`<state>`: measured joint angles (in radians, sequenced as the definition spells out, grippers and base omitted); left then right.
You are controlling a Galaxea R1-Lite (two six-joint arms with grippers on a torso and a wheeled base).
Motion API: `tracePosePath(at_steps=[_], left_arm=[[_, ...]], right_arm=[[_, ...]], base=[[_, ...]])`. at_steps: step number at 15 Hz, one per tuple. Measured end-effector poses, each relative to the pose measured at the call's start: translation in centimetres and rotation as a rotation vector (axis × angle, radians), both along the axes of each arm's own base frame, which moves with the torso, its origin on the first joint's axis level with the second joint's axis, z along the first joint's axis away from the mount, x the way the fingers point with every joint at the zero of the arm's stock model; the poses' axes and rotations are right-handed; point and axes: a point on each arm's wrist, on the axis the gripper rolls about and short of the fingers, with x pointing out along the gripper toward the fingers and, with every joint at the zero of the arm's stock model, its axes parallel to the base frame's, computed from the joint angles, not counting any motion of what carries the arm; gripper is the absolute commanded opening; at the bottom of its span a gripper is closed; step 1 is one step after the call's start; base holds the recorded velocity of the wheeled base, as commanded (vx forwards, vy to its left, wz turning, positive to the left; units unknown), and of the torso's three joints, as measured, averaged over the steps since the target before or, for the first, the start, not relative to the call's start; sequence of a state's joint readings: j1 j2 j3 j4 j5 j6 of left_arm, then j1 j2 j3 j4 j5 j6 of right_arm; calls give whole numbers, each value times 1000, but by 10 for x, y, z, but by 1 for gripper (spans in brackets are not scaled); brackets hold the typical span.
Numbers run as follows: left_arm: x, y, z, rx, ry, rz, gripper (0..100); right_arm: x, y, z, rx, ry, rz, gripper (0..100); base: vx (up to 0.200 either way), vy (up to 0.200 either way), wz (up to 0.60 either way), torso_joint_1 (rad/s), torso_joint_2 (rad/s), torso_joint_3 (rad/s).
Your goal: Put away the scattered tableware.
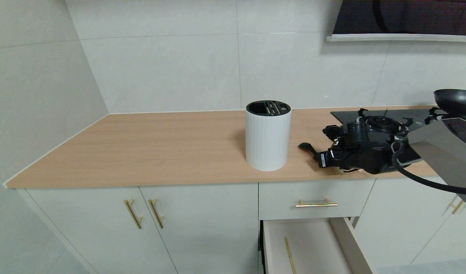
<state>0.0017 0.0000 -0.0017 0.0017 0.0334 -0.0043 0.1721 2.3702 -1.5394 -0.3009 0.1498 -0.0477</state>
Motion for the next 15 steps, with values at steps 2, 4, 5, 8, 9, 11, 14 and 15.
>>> tracePosePath(at_steps=[2,4,5,8,9,11,14,15], left_arm=[[0,0,0,0,0,0,100],[0,0,0,0,0,1,100],[0,0,0,0,0,1,100],[0,0,0,0,0,1,100],[0,0,0,0,0,1,100],[0,0,0,0,0,1,100],[0,0,0,0,0,0,100],[0,0,0,0,0,0,100]], right_arm=[[-11,3,18,10,35,1,0],[-29,5,35,13,47,-7,0],[-41,7,44,18,58,-21,0],[-97,17,78,46,60,-47,0],[-122,18,86,43,65,-53,0],[-168,15,92,30,85,-56,0],[-225,3,88,21,116,-52,0],[-238,-1,87,22,115,-50,0]], base=[[0,0,0,0,0,0],[0,0,0,0,0,0],[0,0,0,0,0,0],[0,0,0,0,0,0],[0,0,0,0,0,0],[0,0,0,0,0,0],[0,0,0,0,0,0],[0,0,0,0,0,0]])
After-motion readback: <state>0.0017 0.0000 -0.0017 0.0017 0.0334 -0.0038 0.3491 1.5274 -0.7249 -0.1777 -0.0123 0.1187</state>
